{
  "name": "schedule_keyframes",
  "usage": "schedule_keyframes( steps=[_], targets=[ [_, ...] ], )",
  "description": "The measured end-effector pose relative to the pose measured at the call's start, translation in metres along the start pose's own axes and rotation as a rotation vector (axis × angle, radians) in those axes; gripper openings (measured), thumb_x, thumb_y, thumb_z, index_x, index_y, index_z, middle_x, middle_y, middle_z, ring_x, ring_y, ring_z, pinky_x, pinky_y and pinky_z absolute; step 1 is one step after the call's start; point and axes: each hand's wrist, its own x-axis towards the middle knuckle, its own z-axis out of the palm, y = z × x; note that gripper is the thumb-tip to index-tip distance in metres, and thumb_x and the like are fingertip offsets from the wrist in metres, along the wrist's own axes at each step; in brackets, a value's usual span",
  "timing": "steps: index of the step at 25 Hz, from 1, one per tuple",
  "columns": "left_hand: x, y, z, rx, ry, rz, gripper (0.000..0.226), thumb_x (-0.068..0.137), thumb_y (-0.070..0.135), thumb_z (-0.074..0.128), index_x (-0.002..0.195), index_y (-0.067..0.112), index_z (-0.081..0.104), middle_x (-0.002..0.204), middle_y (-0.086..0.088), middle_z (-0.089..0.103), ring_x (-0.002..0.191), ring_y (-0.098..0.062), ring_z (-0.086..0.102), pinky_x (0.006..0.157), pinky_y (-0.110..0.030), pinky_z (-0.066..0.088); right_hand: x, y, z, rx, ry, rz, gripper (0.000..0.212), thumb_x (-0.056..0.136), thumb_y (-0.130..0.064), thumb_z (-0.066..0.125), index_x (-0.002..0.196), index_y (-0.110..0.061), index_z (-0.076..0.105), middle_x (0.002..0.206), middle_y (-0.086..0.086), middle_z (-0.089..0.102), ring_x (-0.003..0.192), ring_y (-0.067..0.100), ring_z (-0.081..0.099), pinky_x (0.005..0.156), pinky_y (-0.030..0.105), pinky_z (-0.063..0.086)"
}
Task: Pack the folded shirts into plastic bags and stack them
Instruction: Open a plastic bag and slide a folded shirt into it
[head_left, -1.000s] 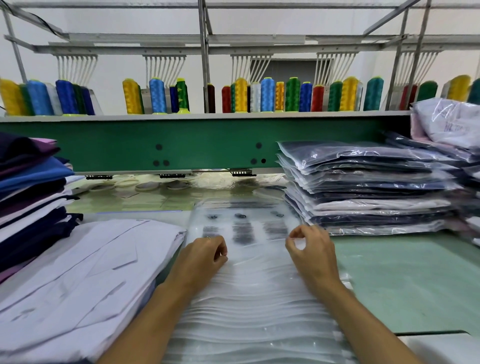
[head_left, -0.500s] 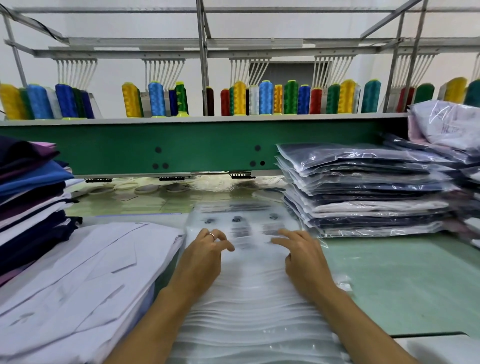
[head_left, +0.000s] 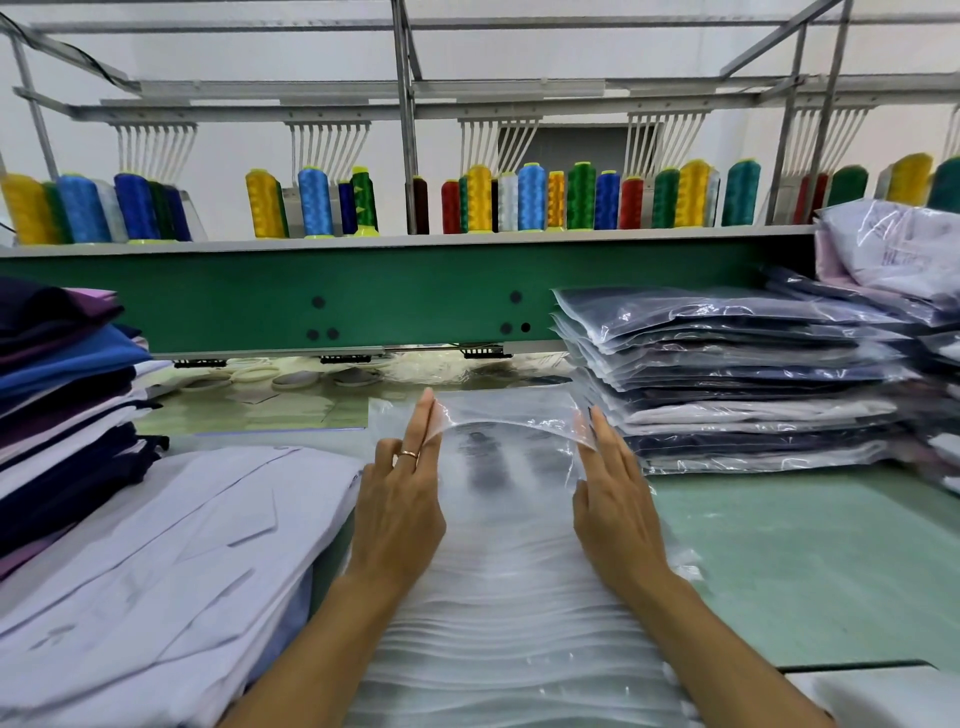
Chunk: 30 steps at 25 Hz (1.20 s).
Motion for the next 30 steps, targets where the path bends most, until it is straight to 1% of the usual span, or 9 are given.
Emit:
schedule_keyframes(
  steps=[5, 9, 12, 15, 18, 21, 24, 26, 30],
  targets=[
    [-0.007, -0.012, 0.011, 0.083, -0.219, -0.062, 0.063, 0.085, 0.007, 0.054, 0.142, 0.034, 0.053, 0.164, 0.015, 0.025, 0.13, -0.02, 0.037, 0.099, -0.038, 0.039, 0.001, 0.007, 0.003, -0.02, -0.056, 0.106, 0.067, 0.094, -0.004, 0.049, 0.157, -0.018, 0.031, 0.165, -0.003, 0.025, 0.148, 0.018, 0.022, 0.119, 0.033, 0.027],
    [-0.006, -0.018, 0.013, 0.047, -0.332, -0.077, 0.062, 0.082, 0.002, 0.051, 0.133, 0.037, 0.06, 0.155, 0.018, 0.042, 0.137, -0.012, 0.04, 0.106, -0.035, 0.035, 0.001, 0.011, 0.005, -0.039, -0.096, 0.186, 0.049, 0.093, -0.008, 0.051, 0.14, -0.022, 0.058, 0.15, -0.007, 0.047, 0.139, 0.016, 0.037, 0.11, 0.032, 0.037],
    [-0.007, -0.02, 0.016, -0.056, -0.351, -0.067, 0.081, 0.075, -0.008, 0.049, 0.144, 0.034, 0.051, 0.162, 0.015, 0.031, 0.135, -0.015, 0.049, 0.096, -0.032, 0.047, 0.003, 0.01, 0.004, -0.05, -0.098, 0.183, 0.047, 0.092, -0.006, 0.051, 0.134, -0.025, 0.064, 0.144, -0.008, 0.053, 0.135, 0.016, 0.042, 0.108, 0.033, 0.037],
    [-0.006, -0.017, 0.015, -0.09, -0.28, -0.005, 0.101, 0.066, -0.014, 0.046, 0.153, 0.035, 0.034, 0.167, 0.019, 0.012, 0.121, -0.022, 0.055, 0.077, -0.033, 0.05, 0.002, 0.005, 0.002, -0.003, -0.029, 0.09, 0.065, 0.084, 0.006, 0.05, 0.138, -0.029, 0.06, 0.143, -0.009, 0.055, 0.132, 0.017, 0.045, 0.108, 0.038, 0.036],
    [-0.006, -0.016, 0.016, -0.097, -0.257, 0.031, 0.104, 0.064, -0.016, 0.046, 0.156, 0.032, 0.03, 0.168, 0.02, 0.002, 0.133, -0.019, 0.047, 0.089, -0.032, 0.05, 0.001, 0.006, 0.004, -0.03, -0.024, 0.081, 0.077, 0.079, 0.011, 0.048, 0.144, -0.03, 0.053, 0.146, -0.012, 0.052, 0.133, 0.015, 0.043, 0.108, 0.038, 0.035],
    [-0.008, -0.017, 0.013, -0.139, -0.204, 0.029, 0.07, 0.073, -0.014, 0.049, 0.125, 0.031, 0.063, 0.16, 0.017, 0.035, 0.137, -0.011, 0.047, 0.088, -0.029, 0.049, 0.003, 0.009, 0.005, -0.043, -0.013, 0.127, 0.061, 0.078, 0.01, 0.051, 0.123, -0.028, 0.068, 0.137, -0.012, 0.057, 0.129, 0.014, 0.045, 0.103, 0.033, 0.032],
    [-0.007, -0.009, 0.01, -0.232, -0.085, 0.03, 0.039, 0.076, -0.01, 0.055, 0.094, 0.025, 0.049, 0.11, 0.012, 0.062, 0.087, -0.018, 0.058, 0.059, -0.034, 0.046, 0.002, 0.008, 0.004, -0.017, 0.064, 0.071, 0.039, 0.072, 0.012, 0.057, 0.076, -0.026, 0.066, 0.109, -0.012, 0.064, 0.112, 0.015, 0.052, 0.095, 0.033, 0.03],
    [-0.007, -0.005, 0.009, -0.249, -0.086, -0.041, 0.036, 0.081, -0.001, 0.062, 0.102, 0.023, 0.045, 0.097, 0.006, 0.059, 0.08, -0.023, 0.057, 0.059, -0.04, 0.049, 0.001, 0.007, 0.004, 0.006, 0.088, -0.029, 0.042, 0.071, 0.015, 0.059, 0.074, -0.026, 0.056, 0.095, -0.013, 0.063, 0.099, 0.018, 0.055, 0.088, 0.037, 0.037],
    [-0.013, -0.003, 0.016, -0.174, -0.393, 0.005, 0.041, 0.1, 0.027, 0.052, 0.14, 0.034, 0.047, 0.137, 0.011, 0.057, 0.129, -0.017, 0.048, 0.095, -0.038, 0.047, -0.002, 0.004, 0.005, -0.033, -0.003, -0.159, 0.043, 0.077, 0.011, 0.063, 0.083, -0.029, 0.048, 0.085, -0.017, 0.054, 0.083, 0.017, 0.049, 0.078, 0.037, 0.04]
  ],
)
